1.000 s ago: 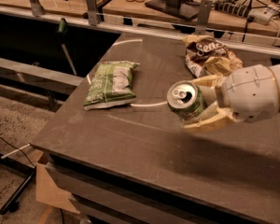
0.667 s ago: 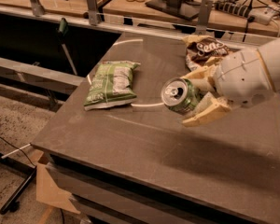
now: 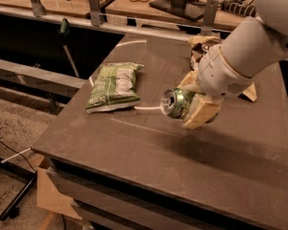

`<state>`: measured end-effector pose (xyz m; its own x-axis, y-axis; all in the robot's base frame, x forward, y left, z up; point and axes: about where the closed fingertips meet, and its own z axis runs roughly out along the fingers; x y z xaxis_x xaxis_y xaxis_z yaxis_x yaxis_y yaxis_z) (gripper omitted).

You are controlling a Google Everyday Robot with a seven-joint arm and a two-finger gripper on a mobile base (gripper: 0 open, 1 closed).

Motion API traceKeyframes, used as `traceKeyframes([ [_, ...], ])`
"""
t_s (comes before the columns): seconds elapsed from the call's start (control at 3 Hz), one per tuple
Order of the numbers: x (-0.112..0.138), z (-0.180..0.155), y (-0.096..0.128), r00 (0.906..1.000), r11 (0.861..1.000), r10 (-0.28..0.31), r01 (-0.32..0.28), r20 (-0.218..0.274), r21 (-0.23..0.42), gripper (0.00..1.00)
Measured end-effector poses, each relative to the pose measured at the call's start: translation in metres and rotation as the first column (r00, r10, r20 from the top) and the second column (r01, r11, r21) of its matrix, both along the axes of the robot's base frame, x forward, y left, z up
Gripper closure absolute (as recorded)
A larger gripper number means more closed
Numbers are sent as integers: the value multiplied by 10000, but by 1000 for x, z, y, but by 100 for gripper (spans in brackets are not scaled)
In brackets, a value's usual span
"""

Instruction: Knock green can over

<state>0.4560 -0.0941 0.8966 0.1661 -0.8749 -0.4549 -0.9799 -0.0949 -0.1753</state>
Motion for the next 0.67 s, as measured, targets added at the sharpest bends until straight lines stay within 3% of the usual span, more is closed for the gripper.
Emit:
traceKeyframes([
  [0.33,15,-9,-16,9978,9871,-458,527,483,-1513,100],
  [0.67,22,-23,-27,9954,9681,-814,910,507,-2335,82],
])
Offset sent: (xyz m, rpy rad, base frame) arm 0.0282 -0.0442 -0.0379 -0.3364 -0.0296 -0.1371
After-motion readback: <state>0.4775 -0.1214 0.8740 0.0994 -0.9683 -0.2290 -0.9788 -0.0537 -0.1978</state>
